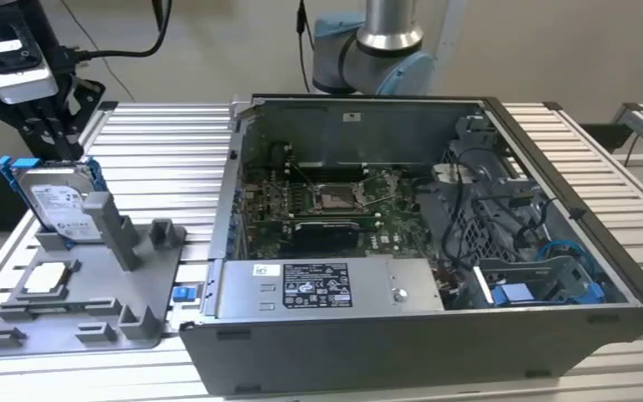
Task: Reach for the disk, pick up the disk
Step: 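Reach for the disk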
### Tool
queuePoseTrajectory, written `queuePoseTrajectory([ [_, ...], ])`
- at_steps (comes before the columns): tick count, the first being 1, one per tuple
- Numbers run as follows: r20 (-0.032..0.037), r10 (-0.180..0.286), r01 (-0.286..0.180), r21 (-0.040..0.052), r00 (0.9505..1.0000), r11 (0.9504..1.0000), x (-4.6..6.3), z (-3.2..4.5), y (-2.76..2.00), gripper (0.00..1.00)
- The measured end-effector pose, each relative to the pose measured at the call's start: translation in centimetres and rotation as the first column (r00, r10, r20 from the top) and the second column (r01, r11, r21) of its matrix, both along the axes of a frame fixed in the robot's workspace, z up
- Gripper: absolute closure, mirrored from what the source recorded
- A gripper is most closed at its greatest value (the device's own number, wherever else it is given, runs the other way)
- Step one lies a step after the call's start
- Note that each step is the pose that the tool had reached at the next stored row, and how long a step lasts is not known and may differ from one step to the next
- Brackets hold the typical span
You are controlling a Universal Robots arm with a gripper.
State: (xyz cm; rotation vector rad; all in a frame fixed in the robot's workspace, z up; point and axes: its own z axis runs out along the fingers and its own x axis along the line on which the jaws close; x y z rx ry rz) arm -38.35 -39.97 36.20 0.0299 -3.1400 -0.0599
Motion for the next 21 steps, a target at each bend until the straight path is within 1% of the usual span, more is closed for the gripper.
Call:
queuePoseTrajectory([
  [3, 0.0001, 0.0, 0.0, 0.0001, 1.0, 1.0, -0.3, -0.05, 1.04, 1.0],
  [6, 0.0001, 0.0, 0.0, 0.0, 1.0, 1.0, -1.1, -0.12, 2.14, 1.0],
  [7, 0.0, 0.0, 0.0, -0.0001, 1.0, 1.0, -1.5, -0.12, 2.42, 1.0],
  [9, 0.0, 0.0, 0.0, -0.0001, 1.0, 1.0, -2.3, -0.17, 2.72, 1.0],
  [10, 0.0, 0.0, 0.0, -0.0002, 1.0, 1.0, -2.7, -0.18, 2.8, 1.0],
  [15, 0.0002, 0.0, 0.0, -0.0001, 1.0, 1.0, -4.8, -0.25, 2.81, 1.0],
  [21, 0.0, 0.003, -0.003, -0.0001, 1.0, 1.0, -6.2, -0.34, 2.63, 1.0],
])
